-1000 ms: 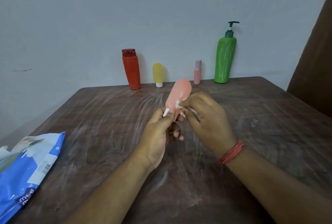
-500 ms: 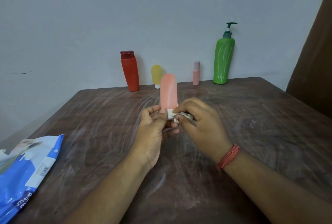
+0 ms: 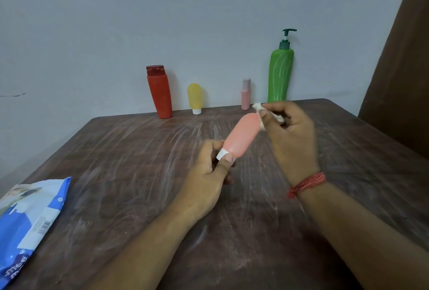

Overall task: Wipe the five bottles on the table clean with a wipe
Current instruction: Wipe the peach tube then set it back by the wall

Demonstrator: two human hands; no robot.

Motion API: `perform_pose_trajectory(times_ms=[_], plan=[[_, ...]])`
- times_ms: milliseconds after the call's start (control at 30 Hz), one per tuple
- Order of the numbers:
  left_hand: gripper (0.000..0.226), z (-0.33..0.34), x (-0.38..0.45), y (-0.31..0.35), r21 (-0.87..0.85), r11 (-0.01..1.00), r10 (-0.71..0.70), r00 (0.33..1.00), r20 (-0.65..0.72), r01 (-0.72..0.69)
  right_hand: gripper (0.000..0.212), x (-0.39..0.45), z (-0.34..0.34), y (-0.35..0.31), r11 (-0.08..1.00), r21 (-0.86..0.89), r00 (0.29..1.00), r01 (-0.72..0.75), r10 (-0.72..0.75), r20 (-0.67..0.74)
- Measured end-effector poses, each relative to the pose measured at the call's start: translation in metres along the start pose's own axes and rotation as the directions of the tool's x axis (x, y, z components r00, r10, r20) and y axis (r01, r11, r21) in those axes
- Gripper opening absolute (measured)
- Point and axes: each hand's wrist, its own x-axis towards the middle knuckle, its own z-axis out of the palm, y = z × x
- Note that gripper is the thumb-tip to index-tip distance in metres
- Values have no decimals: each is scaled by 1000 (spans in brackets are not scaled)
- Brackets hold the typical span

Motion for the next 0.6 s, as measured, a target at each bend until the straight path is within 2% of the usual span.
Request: perform_pose_trajectory(times_ms=[67, 133, 200, 267, 367, 533, 600], plan=[[12, 4, -2, 4, -120, 990, -70, 998, -3, 69, 18, 0, 0, 2, 999, 39, 997, -38, 35, 64], [18, 6, -3, 9, -306, 936, -174, 984, 22, 173, 22, -3, 3, 3, 999, 37, 987, -20, 14, 160], [24, 6, -4, 14, -443, 864, -241, 969, 55, 240, 29, -8, 7, 2, 997, -45, 974, 58, -47, 221], [28, 6, -3, 18, -536, 799, -266, 959, 93, 274, 32, -15, 12, 3, 958, -198, 956, 209, -157, 249], [35, 7, -3, 20, -600, 746, -281, 953, 111, 290, 32, -27, 19, 2, 867, -307, 888, 391, -268, 374], [43, 0, 0, 15, -622, 739, -264, 961, 89, 260, 18, -35, 24, -4, 791, -272, 755, 547, -327, 568], [42, 0, 0, 14, -615, 745, -251, 963, 101, 259, 24, -37, 24, -8, 784, -269, 743, 559, -329, 583]])
